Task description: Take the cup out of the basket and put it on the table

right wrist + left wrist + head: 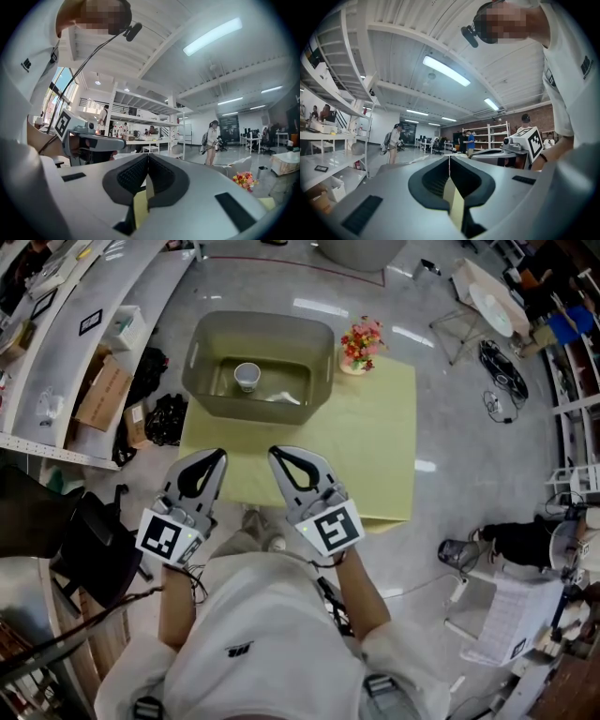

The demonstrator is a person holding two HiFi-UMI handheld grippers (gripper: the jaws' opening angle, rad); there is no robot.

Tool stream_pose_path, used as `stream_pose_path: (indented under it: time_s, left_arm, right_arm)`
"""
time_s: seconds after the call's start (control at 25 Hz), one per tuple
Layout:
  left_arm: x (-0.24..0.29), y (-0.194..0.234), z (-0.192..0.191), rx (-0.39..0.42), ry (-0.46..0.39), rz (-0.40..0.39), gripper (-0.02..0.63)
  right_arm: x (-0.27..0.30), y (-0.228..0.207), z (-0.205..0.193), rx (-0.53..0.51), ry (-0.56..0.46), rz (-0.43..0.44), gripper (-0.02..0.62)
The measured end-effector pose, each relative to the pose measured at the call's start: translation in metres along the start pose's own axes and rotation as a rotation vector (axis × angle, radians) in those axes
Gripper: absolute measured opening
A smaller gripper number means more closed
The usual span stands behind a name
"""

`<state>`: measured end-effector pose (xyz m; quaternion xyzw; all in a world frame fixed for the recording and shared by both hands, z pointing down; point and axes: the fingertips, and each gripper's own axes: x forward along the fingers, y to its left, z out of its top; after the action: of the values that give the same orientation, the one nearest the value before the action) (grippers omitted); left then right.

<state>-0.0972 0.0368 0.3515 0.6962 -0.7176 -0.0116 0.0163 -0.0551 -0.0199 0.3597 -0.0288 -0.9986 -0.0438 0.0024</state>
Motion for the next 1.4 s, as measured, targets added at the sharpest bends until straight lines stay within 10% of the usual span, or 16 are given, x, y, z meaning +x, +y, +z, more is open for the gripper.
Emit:
stream_pose_path:
  time_s: [0.76, 1.4]
  left_arm:
    - [0.044, 0.089, -0.004, -0.031, -0.008, -0.078, 0.014]
    - [0.085, 0.125, -0.016, -0.051, 0.021, 0.0, 0.014]
  right_arm:
    - [0.082, -0.04, -0.007, 0.037, 0.007, -0.07, 0.009]
    - [0.127, -0.094, -0.033, 0.002, 0.111, 0.049, 0.011]
